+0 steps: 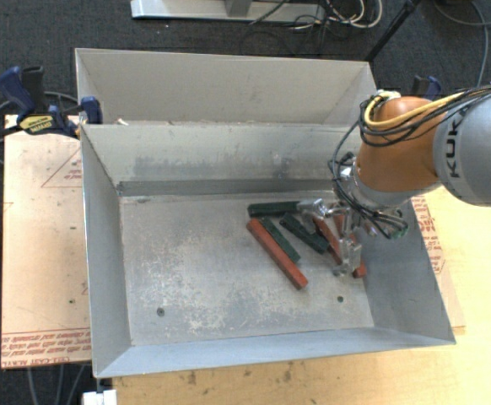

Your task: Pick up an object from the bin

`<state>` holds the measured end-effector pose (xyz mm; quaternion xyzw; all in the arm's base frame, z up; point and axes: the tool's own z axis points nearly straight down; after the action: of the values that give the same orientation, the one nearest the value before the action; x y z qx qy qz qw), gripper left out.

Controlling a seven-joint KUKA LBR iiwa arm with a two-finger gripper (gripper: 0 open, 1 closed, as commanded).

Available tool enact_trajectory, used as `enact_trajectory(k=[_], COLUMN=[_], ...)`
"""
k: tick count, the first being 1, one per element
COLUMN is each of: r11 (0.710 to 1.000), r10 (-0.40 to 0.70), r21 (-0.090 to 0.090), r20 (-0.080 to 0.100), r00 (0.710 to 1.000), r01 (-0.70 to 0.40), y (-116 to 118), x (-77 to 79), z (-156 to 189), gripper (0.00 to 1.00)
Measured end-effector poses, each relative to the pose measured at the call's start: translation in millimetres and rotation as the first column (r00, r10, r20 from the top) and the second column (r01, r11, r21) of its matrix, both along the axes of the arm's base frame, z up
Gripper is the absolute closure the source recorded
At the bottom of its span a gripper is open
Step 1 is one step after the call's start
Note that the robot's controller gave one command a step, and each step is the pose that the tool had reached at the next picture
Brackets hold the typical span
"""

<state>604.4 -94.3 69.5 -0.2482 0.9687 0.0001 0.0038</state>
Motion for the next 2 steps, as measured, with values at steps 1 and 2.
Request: enact_trajectory(k=[1,2], r11=[0.919,0.682], r10=[0.394,0.731], r21=[-0.002,-0.008], r20=[-0.001,0.000], r00=[0.919,0.682], r01=[-0.394,-0.731], y=[41.2,16.9], x=[-2.4,49.1], z=[38.7,101.0], gripper=[0.00,0.00])
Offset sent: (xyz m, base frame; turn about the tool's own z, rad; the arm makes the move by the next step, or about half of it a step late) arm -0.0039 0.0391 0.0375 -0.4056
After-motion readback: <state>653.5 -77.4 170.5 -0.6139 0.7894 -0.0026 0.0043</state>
